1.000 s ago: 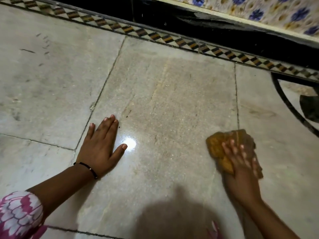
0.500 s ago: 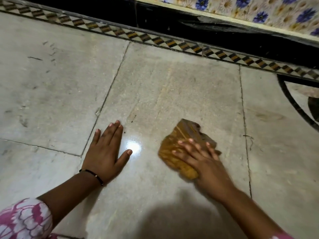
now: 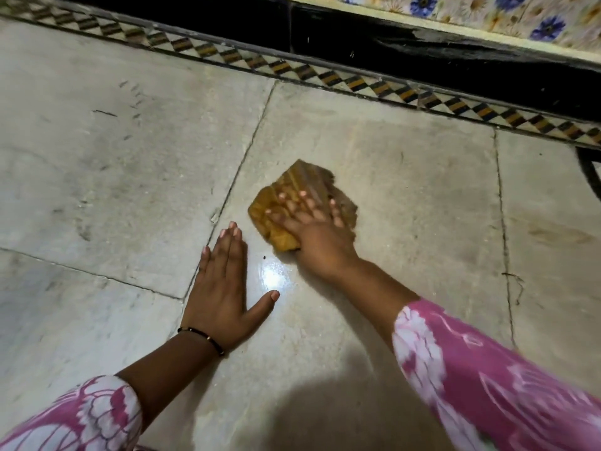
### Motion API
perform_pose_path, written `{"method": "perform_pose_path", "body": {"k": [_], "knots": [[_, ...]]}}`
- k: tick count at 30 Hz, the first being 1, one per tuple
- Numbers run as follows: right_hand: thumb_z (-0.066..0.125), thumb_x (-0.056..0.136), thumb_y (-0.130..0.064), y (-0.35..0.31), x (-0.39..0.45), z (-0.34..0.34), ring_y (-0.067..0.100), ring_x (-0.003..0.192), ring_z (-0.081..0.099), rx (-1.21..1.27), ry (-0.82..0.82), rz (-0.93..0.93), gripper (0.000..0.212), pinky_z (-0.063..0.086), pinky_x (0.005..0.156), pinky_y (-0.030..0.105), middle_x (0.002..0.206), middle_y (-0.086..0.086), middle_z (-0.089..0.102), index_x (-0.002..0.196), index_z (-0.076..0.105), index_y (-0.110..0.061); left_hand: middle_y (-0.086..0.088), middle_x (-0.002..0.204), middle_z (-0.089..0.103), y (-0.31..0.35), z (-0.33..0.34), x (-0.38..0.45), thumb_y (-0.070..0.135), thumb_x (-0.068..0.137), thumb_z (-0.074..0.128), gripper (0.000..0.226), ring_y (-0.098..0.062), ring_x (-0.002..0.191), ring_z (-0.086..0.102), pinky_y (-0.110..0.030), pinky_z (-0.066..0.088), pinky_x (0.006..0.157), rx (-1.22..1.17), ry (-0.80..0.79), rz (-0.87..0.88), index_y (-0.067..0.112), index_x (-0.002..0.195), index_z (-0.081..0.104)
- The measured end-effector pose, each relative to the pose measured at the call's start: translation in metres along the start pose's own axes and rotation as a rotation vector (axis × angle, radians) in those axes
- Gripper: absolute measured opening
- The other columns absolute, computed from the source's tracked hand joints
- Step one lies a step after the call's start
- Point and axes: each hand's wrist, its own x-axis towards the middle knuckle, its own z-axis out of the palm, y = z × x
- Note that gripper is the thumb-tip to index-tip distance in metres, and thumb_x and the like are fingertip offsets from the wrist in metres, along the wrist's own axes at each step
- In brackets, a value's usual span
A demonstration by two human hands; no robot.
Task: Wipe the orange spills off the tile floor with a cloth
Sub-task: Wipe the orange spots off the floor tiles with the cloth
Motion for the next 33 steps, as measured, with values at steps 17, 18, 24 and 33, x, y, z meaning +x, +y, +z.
{"method": "perform_pose_path", "body": {"k": [17, 18, 24, 33], "knots": [[0.054, 0.09, -0.028, 0.031, -0.061, 0.0, 0.014, 0.144, -0.014, 0.106, 0.067, 0.19, 0.067, -0.012, 0.114, 0.045, 0.157, -0.014, -0.003, 0.144, 0.019, -0.046, -0.006, 0.159, 0.001, 0.001, -0.004, -0.003, 0.062, 0.085, 0.035, 0.089, -0.019, 0.145, 0.003, -0.036, -0.004, 0.117, -0.028, -0.051, 0.046, 0.011, 0.15, 0.001], [0.055, 0.088, -0.023, 0.025, -0.075, 0.006, 0.014, 0.144, -0.014, 0.088, 0.08, 0.109, 0.072, -0.012, 0.114, 0.046, 0.157, -0.015, -0.003, 0.145, 0.018, -0.046, -0.006, 0.159, 0.001, 0.001, -0.004, -0.004, 0.062, 0.085, 0.034, 0.089, -0.019, 0.145, 0.003, -0.037, -0.004, 0.117, -0.025, -0.052, 0.052, 0.01, 0.15, 0.003], [0.043, 0.082, -0.042, 0.073, -0.24, 0.04, 0.012, 0.139, 0.021, -0.047, 0.077, 0.13, 0.064, 0.013, 0.109, 0.04, 0.15, -0.015, 0.033, 0.142, 0.022, -0.05, -0.001, 0.157, -0.008, 0.022, -0.008, -0.002, 0.066, 0.078, 0.041, 0.101, -0.015, 0.145, -0.005, -0.034, -0.01, 0.116, -0.13, 0.053, -0.006, 0.009, 0.15, -0.001], [0.051, 0.092, -0.04, 0.173, -0.195, -0.019, 0.033, 0.129, 0.038, 0.865, 0.745, 1.237, 0.055, 0.025, 0.108, 0.031, 0.132, 0.008, 0.047, 0.138, 0.043, -0.013, -0.008, 0.157, 0.006, 0.067, 0.009, 0.02, 0.07, 0.079, 0.036, 0.096, -0.022, 0.143, 0.01, -0.043, 0.004, 0.114, 0.01, -0.135, 0.298, 0.007, 0.148, 0.015]]}}
